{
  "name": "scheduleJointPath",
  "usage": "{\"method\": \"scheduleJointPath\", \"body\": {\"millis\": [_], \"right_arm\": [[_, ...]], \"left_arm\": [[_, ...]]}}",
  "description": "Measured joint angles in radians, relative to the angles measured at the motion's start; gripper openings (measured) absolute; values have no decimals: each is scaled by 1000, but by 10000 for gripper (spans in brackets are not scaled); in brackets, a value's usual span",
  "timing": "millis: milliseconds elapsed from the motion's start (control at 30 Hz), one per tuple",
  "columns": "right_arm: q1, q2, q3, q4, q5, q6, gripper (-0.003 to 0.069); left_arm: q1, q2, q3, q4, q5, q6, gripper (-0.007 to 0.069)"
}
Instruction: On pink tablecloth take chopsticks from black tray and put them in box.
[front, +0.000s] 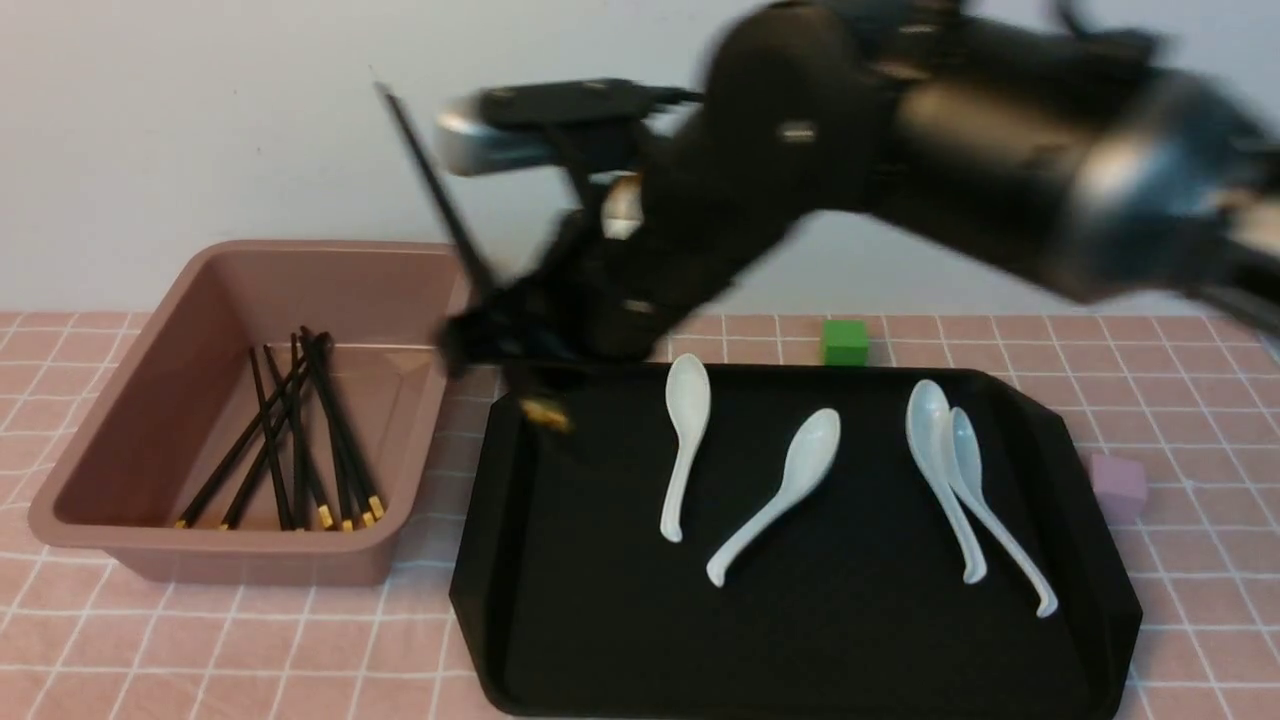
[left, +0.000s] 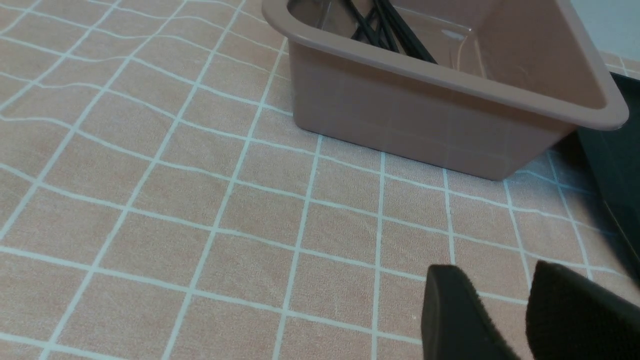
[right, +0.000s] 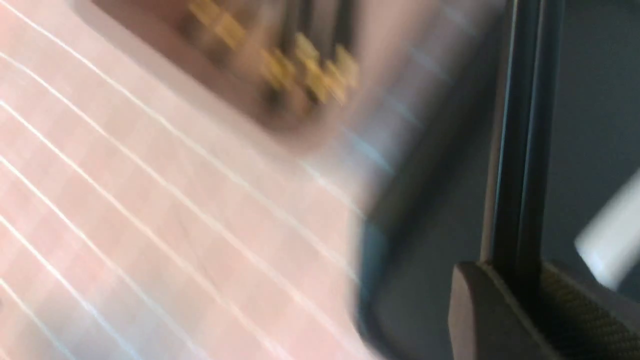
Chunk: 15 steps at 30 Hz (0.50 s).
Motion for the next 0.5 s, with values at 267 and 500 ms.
{"method": "scheduleJointPath", "body": {"millis": [267,500], "right_arm": [[45,461,-567,0,-49,0,141],[44,642,-755,-44,-79,1,146]], "left_arm": [[0,0,0,0,0,0,239],[0,0,0,0,0,0,239]]}}
